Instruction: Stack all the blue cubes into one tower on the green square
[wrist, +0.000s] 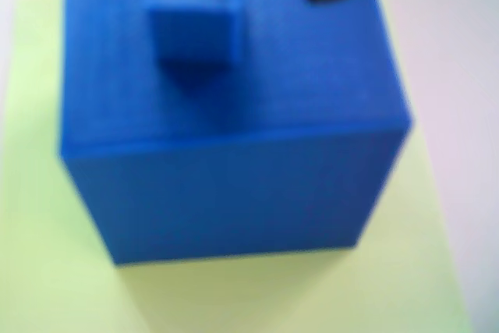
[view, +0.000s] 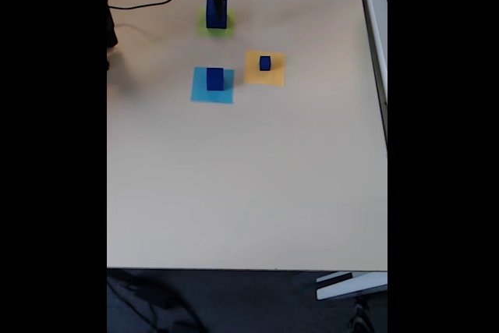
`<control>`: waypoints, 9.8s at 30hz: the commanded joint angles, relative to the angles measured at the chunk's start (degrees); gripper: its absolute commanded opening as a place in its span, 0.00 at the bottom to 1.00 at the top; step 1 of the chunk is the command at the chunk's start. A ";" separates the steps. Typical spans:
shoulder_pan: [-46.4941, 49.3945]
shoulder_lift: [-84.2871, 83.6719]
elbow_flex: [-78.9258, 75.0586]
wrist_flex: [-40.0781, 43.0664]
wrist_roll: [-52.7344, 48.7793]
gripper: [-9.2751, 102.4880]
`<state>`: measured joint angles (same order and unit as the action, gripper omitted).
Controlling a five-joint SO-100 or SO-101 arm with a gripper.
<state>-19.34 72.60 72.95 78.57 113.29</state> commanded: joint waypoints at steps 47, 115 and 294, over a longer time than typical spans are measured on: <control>1.05 0.00 -1.41 0.70 0.00 0.30; 13.71 5.10 -2.37 -6.33 -21.01 0.08; 7.82 17.67 12.39 -24.52 -12.13 0.49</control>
<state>-13.01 84.90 88.07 53.53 102.22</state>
